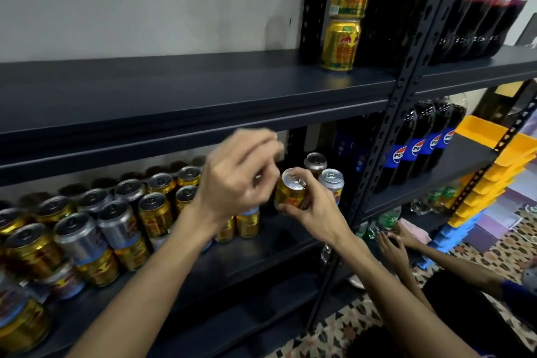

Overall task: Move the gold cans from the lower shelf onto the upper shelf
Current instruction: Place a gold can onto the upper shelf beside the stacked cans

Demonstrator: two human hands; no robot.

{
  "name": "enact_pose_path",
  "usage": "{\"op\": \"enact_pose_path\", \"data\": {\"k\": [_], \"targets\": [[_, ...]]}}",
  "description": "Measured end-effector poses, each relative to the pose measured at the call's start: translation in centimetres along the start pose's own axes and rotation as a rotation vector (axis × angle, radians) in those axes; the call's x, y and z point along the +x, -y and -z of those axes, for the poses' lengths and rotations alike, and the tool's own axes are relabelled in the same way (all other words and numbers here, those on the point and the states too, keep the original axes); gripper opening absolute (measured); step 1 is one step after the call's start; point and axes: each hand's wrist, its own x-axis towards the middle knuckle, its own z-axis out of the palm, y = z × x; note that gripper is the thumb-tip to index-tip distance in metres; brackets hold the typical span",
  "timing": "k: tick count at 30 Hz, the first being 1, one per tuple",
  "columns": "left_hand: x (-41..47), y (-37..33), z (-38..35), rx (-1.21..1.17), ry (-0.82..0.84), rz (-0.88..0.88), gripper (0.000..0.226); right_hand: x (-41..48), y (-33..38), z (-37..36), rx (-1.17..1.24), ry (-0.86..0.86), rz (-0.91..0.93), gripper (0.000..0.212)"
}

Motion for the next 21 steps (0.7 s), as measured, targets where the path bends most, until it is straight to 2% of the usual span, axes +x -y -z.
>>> {"op": "enact_pose_path", "data": {"k": [3,10,16,21], "targets": [[4.8,1.1,2.1,0.130,0.003,0.111,0.016,-0.5,3.6,2.8,0.012,-0.033,0.087,0.065],[9.9,4.7,4.3,0.445,0.294,0.603,0.024,2.0,11.6,9.6,0.067,-0.132,0.237,0.062],[10.5,7.0,4.1,0.393,0.738,0.843,0.046,7.1,13.1,15.7,0.024,-0.277,0.209,0.065],[10.4,7.8,4.1,0.373,0.936,0.908,0.056,11.3,10.7,19.3,-0.057,-0.263,0.089,0.061]]}}
